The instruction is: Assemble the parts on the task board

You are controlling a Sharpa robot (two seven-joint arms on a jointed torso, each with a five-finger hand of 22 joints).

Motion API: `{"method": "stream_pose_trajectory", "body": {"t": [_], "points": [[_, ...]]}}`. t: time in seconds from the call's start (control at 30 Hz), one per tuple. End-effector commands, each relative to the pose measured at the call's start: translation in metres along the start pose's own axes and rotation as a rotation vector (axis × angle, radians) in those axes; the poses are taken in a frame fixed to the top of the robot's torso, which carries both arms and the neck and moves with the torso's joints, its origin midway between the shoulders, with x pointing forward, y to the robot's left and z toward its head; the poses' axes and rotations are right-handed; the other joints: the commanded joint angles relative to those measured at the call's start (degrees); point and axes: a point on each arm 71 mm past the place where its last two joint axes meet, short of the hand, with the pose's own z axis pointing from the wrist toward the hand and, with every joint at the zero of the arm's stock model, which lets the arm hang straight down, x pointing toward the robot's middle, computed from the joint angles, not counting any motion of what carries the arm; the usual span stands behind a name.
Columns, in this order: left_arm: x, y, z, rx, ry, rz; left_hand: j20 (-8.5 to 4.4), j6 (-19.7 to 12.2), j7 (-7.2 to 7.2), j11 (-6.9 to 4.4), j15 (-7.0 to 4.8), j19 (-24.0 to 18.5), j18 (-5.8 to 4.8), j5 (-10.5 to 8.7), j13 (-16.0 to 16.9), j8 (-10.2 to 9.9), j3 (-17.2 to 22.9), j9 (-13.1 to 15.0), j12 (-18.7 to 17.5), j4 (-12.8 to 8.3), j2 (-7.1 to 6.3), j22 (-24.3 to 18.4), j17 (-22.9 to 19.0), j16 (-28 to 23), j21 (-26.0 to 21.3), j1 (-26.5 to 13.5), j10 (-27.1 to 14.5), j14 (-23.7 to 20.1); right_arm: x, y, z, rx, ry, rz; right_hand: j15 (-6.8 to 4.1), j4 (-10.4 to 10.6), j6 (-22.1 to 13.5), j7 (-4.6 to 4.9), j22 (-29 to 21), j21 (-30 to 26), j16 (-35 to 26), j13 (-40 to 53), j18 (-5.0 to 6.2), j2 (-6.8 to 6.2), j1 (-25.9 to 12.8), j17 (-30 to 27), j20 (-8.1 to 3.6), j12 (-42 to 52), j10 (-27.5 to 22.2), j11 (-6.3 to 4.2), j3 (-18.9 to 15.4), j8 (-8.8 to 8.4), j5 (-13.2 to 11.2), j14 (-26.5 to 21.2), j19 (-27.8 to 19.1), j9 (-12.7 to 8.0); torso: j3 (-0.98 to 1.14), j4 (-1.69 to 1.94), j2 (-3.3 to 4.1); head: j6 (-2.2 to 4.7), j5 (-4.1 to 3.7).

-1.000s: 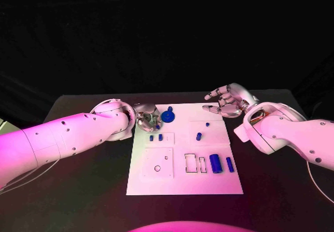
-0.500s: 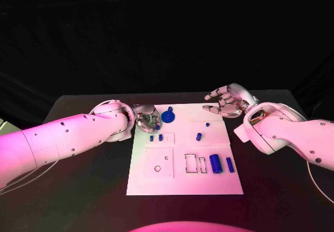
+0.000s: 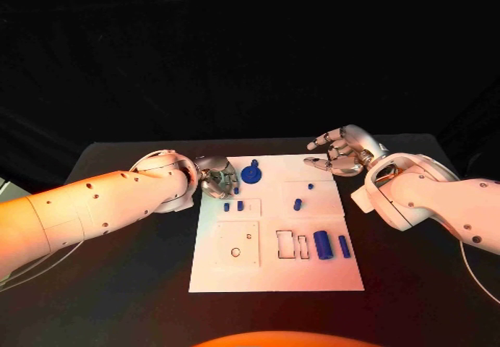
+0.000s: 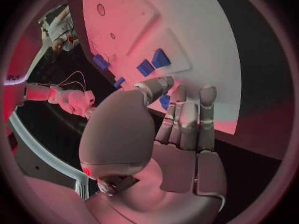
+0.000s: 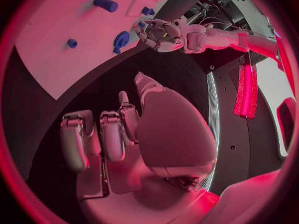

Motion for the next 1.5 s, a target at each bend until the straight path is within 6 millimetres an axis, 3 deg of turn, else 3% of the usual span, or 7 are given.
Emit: {"method": "stream_pose_trajectory", "body": {"t": [0.03, 0.2, 0.37, 0.43, 0.63, 0.93, 1.5], "points": [[-0.001, 0.002, -0.002, -0.007, -0.007, -0.013, -0.26, -1.25, -0.04, -0.05, 0.02, -0.29, -0.30, 0.27, 0.22, -0.59, -0.03, -0.21, 0.56, -0.05, 0.01, -0.07, 0.03, 0.15, -0.26, -0.42, -0.39, -0.39, 0.001, -0.002, 0.000, 0.003, 0.022, -0.009, 0.17, -0.11, 0.31, -0.05, 14.34, -0.22, -0.32, 4.24, -0.03, -0.08, -0.53, 10.02, -0.01, -0.52, -0.53, -0.16, 0.31, -0.23, 0.12, 4.70, 5.18, -0.09, -0.01, -0.03, -0.02, 0.14, -0.05], [-0.005, 0.009, -0.006, -0.018, -0.030, -0.032, -0.34, -2.56, -0.39, -0.14, -0.07, -0.36, -0.26, 0.31, 0.41, -1.20, 0.01, -0.49, 0.95, -0.12, 0.11, -0.26, -0.05, 0.20, -0.38, -0.24, -0.63, -0.44, -0.001, -0.007, 0.001, 0.020, 0.037, -0.018, -0.05, -0.12, 0.87, -0.32, 13.95, -0.96, -0.77, -1.03, 0.15, -0.21, -0.50, 9.34, -0.19, -6.89, -5.33, -0.42, 0.74, 0.22, 0.03, 4.51, 4.82, 0.01, 0.00, -0.05, 0.00, 0.28, -0.05], [-0.015, 0.019, -0.013, -0.005, -0.091, -0.140, -0.45, -2.32, 0.08, -0.03, -0.05, -1.88, 0.13, 0.34, 0.60, -1.01, 0.46, -0.49, 1.31, -0.47, 0.46, -1.96, -2.11, -0.33, -1.42, 0.39, -1.14, -1.63, 0.001, -0.012, 0.002, 0.023, 0.092, -0.074, -0.59, -0.12, 0.86, -0.65, 11.95, -4.78, -3.29, -20.68, 1.05, -1.18, 1.19, 5.75, -0.75, -30.55, -17.89, -0.91, 3.21, 0.70, -0.01, 3.57, 3.04, -0.03, 0.00, -0.07, -0.01, 0.45, -0.18], [-0.020, 0.021, -0.017, 0.013, -0.124, -0.216, -0.25, -0.61, 1.20, 0.87, 0.63, -6.23, 0.79, 0.27, 0.70, -0.10, 1.31, -0.35, 1.56, -0.90, 0.62, -5.44, -13.05, -4.35, -4.24, 0.75, -2.94, -8.87, 0.002, -0.013, 0.003, 0.015, 0.111, -0.108, -0.70, 0.06, 0.99, -0.68, 10.94, -6.75, -4.67, -30.00, 1.49, -2.18, 2.30, 3.96, -1.04, -41.34, -19.39, -1.06, 5.73, 0.95, -0.03, 3.17, 2.23, -0.03, 0.05, -0.07, 0.01, 0.53, -0.25], [-0.034, 0.026, -0.034, 0.134, -0.218, -0.539, 0.51, 0.53, 2.17, 2.03, 1.55, -8.22, 0.80, 0.16, 0.80, 0.52, 1.27, -0.49, 2.37, -1.79, 1.18, -5.46, -21.54, -8.18, -4.87, 1.41, -4.39, -15.12, 0.007, -0.016, 0.004, -0.045, 0.157, -0.289, -0.25, -0.48, 1.92, -0.77, 10.12, -8.64, -5.56, -44.83, 1.80, -4.70, 3.79, 3.01, -0.62, -57.06, -20.07, -0.33, 10.76, 1.49, -0.53, 3.05, 1.67, 0.13, 0.08, -0.03, 0.07, 0.81, -1.35], [-0.041, 0.022, -0.057, 0.303, -0.242, -0.967, 1.76, 0.37, 3.23, 3.42, 2.85, -11.53, 0.84, -0.24, -2.04, 0.74, -1.34, -1.07, -0.70, -2.00, 2.22, -7.06, -26.84, -15.28, -7.98, 0.62, -6.87, -19.46, 0.013, -0.019, 0.006, -0.088, 0.188, -0.581, -0.04, -1.12, 2.55, -1.66, 9.66, -9.89, -7.05, -54.14, 2.04, -6.20, 3.44, 0.83, -0.88, -64.53, -20.08, -0.20, 11.38, 1.99, -2.00, 2.78, 1.42, 0.45, -0.14, 0.09, 0.08, 0.94, -2.66], [-0.044, 0.018, -0.070, 0.384, -0.254, -1.096, 2.25, 0.22, 3.21, 3.39, 3.08, -11.06, 0.85, -0.87, -3.43, 1.03, -5.50, -1.32, -1.55, -0.42, 2.41, -10.78, -27.67, -16.76, -13.18, -1.14, -5.62, -20.64, 0.033, -0.020, 0.014, -0.090, 0.192, -0.716, -0.34, -1.27, 3.96, -2.35, 9.99, -9.40, -8.35, -59.13, 1.90, -5.66, 3.89, -1.18, -1.27, -67.32, -18.81, -0.83, 11.26, 2.28, -1.70, 2.84, 1.98, 0.54, -0.11, 0.11, 0.02, 1.02, -2.34]]}}
